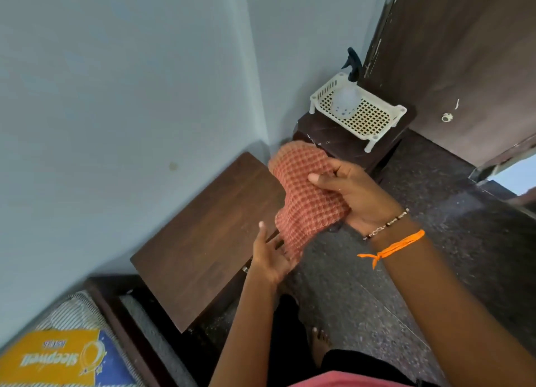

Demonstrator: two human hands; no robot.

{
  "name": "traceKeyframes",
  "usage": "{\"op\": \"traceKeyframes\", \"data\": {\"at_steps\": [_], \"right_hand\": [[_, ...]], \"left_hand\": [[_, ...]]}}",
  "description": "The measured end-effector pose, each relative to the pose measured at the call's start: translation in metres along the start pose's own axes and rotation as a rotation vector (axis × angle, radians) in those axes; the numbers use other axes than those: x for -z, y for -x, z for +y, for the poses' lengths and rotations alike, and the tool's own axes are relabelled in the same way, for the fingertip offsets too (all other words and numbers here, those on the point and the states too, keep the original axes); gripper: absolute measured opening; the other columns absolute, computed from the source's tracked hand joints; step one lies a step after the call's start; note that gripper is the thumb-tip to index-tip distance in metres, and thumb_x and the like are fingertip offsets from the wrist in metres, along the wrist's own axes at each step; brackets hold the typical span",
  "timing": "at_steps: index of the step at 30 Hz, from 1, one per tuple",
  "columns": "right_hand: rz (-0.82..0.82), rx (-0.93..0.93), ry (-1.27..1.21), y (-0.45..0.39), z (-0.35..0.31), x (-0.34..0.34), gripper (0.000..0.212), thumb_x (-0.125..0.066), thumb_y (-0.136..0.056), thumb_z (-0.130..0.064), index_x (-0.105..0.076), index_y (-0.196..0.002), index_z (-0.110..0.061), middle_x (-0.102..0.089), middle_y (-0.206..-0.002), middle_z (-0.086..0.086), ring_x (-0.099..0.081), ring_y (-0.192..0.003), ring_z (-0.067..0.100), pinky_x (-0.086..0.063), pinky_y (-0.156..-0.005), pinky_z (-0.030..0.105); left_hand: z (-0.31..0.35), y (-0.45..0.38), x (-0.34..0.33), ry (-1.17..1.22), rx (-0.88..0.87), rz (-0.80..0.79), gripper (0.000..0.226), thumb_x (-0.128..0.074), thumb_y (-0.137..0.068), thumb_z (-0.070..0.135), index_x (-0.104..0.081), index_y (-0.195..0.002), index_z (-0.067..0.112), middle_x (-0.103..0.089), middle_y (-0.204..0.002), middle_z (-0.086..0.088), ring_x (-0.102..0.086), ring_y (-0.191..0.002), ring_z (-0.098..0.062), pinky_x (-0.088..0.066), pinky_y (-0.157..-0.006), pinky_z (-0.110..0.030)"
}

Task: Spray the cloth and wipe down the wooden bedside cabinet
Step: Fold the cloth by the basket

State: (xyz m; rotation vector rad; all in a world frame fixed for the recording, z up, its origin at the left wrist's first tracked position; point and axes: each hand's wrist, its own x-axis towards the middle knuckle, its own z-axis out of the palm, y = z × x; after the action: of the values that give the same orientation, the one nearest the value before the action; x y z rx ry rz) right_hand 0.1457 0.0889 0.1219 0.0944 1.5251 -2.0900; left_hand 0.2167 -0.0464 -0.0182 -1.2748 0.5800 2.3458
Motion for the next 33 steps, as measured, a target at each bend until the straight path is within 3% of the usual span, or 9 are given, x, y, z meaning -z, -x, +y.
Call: {"op": "traceKeyframes", "data": {"at_steps": [4,8,10,12,17,20,25,30,33], "right_hand": [[-0.029,-0.001,-0.250,-0.033,-0.036,-0.006,0.026,-0.055,-0.077,-0.005,-0.062,-0.101,-0.006,-0.073,-0.086,0.005,-0.070,-0.078,0.016,-0.060,-0.072,0.028],[0.127,-0.034,-0.126,-0.077,-0.046,0.017,0.021,-0.050,-0.086,0.002,-0.061,-0.104,-0.003,-0.073,-0.089,0.006,-0.069,-0.081,0.018,-0.059,-0.070,0.025],[0.245,-0.015,0.075,-0.098,-0.043,0.033,0.020,-0.050,-0.089,0.004,-0.062,-0.100,-0.007,-0.069,-0.092,0.005,-0.065,-0.087,0.019,-0.058,-0.072,0.027],[0.320,0.031,0.254,-0.113,-0.040,0.044,0.025,-0.049,-0.090,0.004,-0.062,-0.101,-0.014,-0.066,-0.097,0.001,-0.062,-0.092,0.018,-0.052,-0.077,0.027],[0.359,0.064,0.305,-0.136,-0.035,0.058,0.027,-0.043,-0.094,0.001,-0.058,-0.114,-0.008,-0.064,-0.096,-0.002,-0.061,-0.088,0.007,-0.050,-0.077,0.020],[0.285,-0.051,0.175,-0.145,-0.035,0.069,0.025,-0.041,-0.095,0.001,-0.061,-0.110,0.004,-0.068,-0.095,0.000,-0.066,-0.085,0.003,-0.054,-0.075,0.012],[0.408,-0.230,-0.050,-0.167,-0.029,0.092,0.021,-0.046,-0.096,-0.013,-0.065,-0.087,-0.011,-0.073,-0.071,0.000,-0.069,-0.067,0.010,-0.056,-0.066,0.028],[0.354,-0.316,-0.153,-0.190,-0.042,0.109,0.022,-0.045,-0.097,-0.014,-0.061,-0.083,-0.013,-0.073,-0.065,-0.001,-0.069,-0.061,0.010,-0.051,-0.068,0.029],[0.373,-0.307,-0.116,-0.206,-0.051,0.122,0.015,-0.049,-0.095,-0.011,-0.063,-0.094,-0.006,-0.071,-0.086,0.006,-0.065,-0.080,0.017,-0.053,-0.067,0.028]], "left_hand": [[0.041,-0.016,-0.023,0.105,-0.033,-0.244,0.093,-0.024,-0.079,0.077,-0.045,-0.132,0.004,-0.054,-0.128,-0.021,-0.053,-0.114,-0.037,-0.043,-0.091,-0.046],[0.099,-0.013,-0.070,0.090,-0.088,-0.426,0.078,-0.051,-0.074,0.064,-0.051,-0.129,0.007,-0.053,-0.131,-0.023,-0.051,-0.119,-0.042,-0.040,-0.100,-0.055],[0.129,-0.022,-0.081,-0.029,-0.114,-0.370,0.054,-0.056,-0.081,0.038,-0.052,-0.127,0.009,-0.060,-0.122,-0.020,-0.063,-0.104,-0.036,-0.053,-0.086,-0.051],[0.151,-0.031,-0.083,-0.239,-0.139,-0.283,0.051,-0.056,-0.084,0.015,-0.045,-0.133,0.010,-0.060,-0.118,-0.016,-0.065,-0.097,-0.031,-0.058,-0.076,-0.044],[0.173,-0.050,-0.089,-0.423,-0.165,-0.287,0.048,-0.043,-0.092,0.002,-0.037,-0.138,0.015,-0.054,-0.128,-0.015,-0.058,-0.108,-0.027,-0.053,-0.087,-0.041],[0.178,-0.054,-0.093,-0.435,-0.187,-0.334,0.050,-0.043,-0.091,0.000,-0.036,-0.138,0.015,-0.053,-0.129,-0.016,-0.057,-0.110,-0.028,-0.052,-0.089,-0.042],[0.185,-0.062,-0.099,-0.488,-0.188,-0.370,0.046,-0.056,-0.087,0.011,-0.045,-0.131,0.012,-0.060,-0.117,-0.012,-0.058,-0.109,-0.028,-0.049,-0.094,-0.046],[0.182,-0.080,-0.125,-0.503,-0.281,-0.185,0.028,-0.041,-0.097,0.019,-0.051,-0.123,0.014,-0.063,-0.108,-0.009,-0.061,-0.101,-0.024,-0.052,-0.086,-0.040],[0.179,-0.091,-0.143,-0.540,-0.314,-0.100,0.022,-0.035,-0.099,0.020,-0.050,-0.116,0.018,-0.060,-0.111,-0.009,-0.060,-0.102,-0.022,-0.052,-0.080,-0.034]]}}
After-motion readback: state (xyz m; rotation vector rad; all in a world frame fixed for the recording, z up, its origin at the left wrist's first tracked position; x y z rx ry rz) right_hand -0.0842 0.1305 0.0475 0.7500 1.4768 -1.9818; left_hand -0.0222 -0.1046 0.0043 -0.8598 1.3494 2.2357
